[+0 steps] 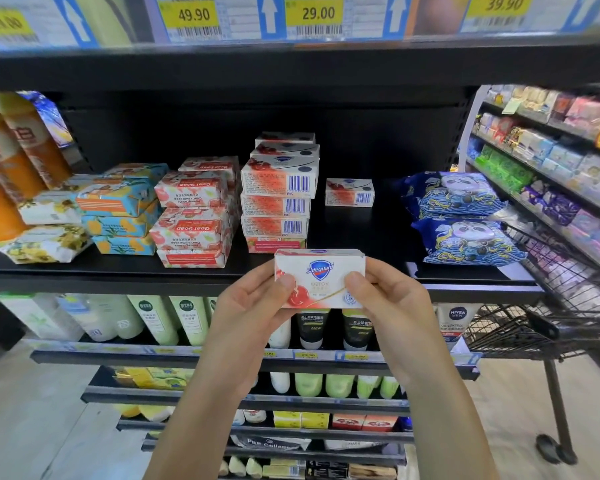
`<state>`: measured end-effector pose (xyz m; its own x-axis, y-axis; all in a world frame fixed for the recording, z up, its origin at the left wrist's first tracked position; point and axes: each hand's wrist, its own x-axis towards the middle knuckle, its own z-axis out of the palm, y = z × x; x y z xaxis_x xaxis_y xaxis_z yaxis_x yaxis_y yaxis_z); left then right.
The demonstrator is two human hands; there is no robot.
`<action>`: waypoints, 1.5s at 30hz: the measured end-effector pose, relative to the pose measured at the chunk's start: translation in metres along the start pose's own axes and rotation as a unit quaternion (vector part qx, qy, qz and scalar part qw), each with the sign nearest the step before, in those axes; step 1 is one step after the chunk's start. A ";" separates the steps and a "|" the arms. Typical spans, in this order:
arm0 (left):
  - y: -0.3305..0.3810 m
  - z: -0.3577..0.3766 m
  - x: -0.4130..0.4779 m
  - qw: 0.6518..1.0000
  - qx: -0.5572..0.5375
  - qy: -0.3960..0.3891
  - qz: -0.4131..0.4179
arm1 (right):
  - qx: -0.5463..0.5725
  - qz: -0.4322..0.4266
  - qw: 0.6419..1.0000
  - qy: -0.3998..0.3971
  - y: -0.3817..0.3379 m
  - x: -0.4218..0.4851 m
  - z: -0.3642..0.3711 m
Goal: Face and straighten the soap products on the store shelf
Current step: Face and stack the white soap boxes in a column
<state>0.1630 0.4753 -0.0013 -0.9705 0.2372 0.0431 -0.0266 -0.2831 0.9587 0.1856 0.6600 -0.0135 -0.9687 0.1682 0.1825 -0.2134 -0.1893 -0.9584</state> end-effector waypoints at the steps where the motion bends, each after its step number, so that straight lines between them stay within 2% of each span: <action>1: 0.000 0.000 0.000 1.000 -0.003 0.002 0.000 | 0.000 -0.010 1.000 -0.004 -0.001 0.000 0.000; 5: 0.003 -0.002 -0.002 1.000 -0.023 -0.013 -0.008 | -0.021 -0.043 0.999 -0.022 0.000 -0.001 -0.003; 14: 0.004 -0.004 -0.001 0.997 -0.057 0.038 -0.036 | -0.020 -0.053 0.997 -0.046 0.004 -0.002 -0.005; 17: 0.003 -0.005 -0.002 0.997 -0.058 0.044 -0.024 | -0.034 -0.025 0.998 -0.046 0.004 -0.003 -0.005; 22: 0.000 -0.005 -0.003 0.998 -0.033 0.047 -0.010 | -0.035 0.069 0.997 -0.017 0.005 -0.004 -0.003; 30: -0.003 -0.006 -0.004 0.998 -0.035 0.050 -0.007 | -0.025 0.089 0.996 0.005 -0.001 -0.006 0.005; 41: -0.002 -0.006 -0.005 0.998 -0.035 0.060 -0.011 | 0.049 0.063 0.997 -0.016 0.000 -0.007 -0.002; 45: -0.002 -0.008 -0.007 0.999 -0.032 0.027 -0.024 | 0.056 0.032 0.997 -0.031 0.003 -0.007 -0.004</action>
<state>0.1681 0.4672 -0.0060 -0.9791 0.2026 -0.0197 -0.0876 -0.3324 0.9391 0.1925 0.6624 -0.0187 -0.9861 0.0922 0.1382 -0.1602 -0.3061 -0.9384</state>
